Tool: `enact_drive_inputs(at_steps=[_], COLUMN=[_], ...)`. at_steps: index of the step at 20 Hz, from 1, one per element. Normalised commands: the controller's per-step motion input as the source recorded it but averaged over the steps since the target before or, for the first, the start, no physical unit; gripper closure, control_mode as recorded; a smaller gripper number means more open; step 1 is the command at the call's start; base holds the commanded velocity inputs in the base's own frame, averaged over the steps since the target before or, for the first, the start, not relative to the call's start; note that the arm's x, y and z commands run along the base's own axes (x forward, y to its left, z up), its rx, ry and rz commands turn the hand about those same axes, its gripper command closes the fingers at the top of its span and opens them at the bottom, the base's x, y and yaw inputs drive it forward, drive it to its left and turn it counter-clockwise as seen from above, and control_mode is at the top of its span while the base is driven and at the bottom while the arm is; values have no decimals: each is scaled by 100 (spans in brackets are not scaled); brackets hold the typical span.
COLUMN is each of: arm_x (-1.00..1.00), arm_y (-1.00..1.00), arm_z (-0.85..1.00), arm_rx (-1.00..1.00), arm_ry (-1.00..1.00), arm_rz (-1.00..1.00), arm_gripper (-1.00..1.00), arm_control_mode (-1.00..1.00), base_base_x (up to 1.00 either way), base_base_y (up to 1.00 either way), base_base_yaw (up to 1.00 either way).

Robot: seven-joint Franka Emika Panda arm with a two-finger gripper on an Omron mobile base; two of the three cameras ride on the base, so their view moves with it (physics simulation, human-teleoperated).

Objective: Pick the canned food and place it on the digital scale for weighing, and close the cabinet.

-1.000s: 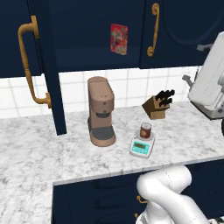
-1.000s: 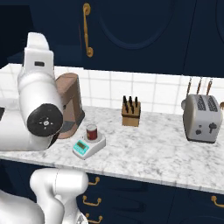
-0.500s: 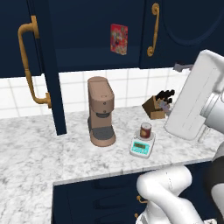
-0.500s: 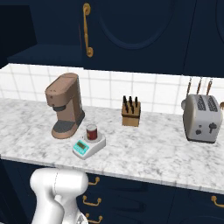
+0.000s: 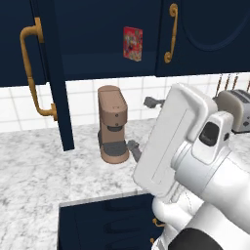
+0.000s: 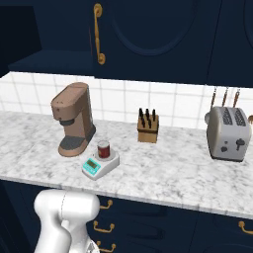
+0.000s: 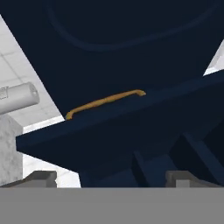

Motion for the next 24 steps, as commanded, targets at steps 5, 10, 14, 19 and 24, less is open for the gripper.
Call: enact_drive_inputs(at_steps=[5,10,14,19,24], arm_x=[-7,-3,36,52,60], arm_y=[99,97,23,16,26], arm_z=[-34,-5,0,-17,-19], arm_rx=[3,-1,-1,-2,-2], arm_ry=[-3,-8,1,-4,-1], arm_rz=[-21,-24,-10,-5,-15], arm_gripper=[-100,-100,-100,-100,-100], arm_control_mode=[-100,-100,-100,-100,-100], base_base_x=[0,0,0,0,0], base_base_y=[0,0,0,0,0], base_base_yaw=[0,0,0,0,0])
